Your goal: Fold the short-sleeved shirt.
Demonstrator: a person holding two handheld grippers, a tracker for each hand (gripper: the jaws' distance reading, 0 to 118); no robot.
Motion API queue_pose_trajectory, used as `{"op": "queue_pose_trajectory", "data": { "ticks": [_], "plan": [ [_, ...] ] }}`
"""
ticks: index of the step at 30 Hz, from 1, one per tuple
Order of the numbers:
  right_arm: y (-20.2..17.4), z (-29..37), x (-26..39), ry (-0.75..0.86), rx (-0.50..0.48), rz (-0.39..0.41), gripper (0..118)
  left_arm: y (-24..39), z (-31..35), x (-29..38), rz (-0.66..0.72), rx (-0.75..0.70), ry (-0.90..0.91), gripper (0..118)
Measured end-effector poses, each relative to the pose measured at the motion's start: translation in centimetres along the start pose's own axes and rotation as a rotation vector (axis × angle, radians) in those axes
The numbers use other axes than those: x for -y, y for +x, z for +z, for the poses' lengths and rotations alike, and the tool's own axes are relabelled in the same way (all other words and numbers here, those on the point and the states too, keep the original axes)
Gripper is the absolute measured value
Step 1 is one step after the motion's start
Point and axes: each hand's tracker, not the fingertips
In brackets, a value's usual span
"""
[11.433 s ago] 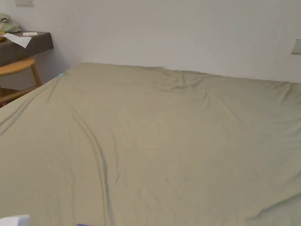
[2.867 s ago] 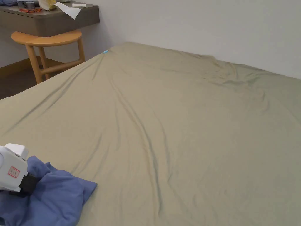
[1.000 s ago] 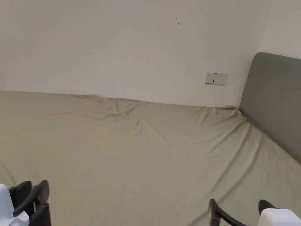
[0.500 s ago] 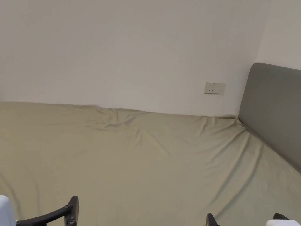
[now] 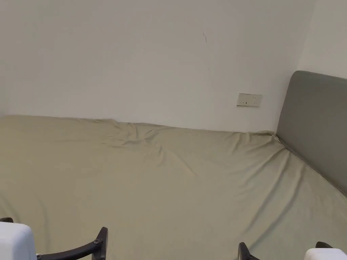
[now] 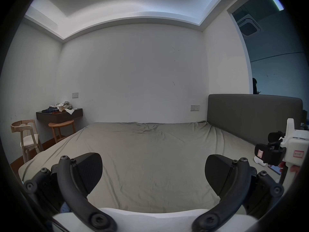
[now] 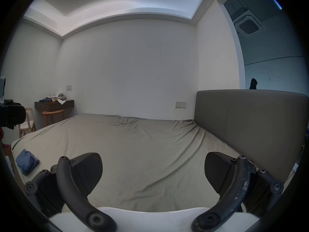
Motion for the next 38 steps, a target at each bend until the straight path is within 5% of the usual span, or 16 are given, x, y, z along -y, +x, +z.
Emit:
{"op": "queue_pose_trajectory", "data": {
  "ticks": [38],
  "plan": [
    [-1.4,-0.5,0.0,-0.035,-0.048,-0.003,118,-1.7,-0.9,1.1,0.04,-0.056,-0.11,118]
  ]
}}
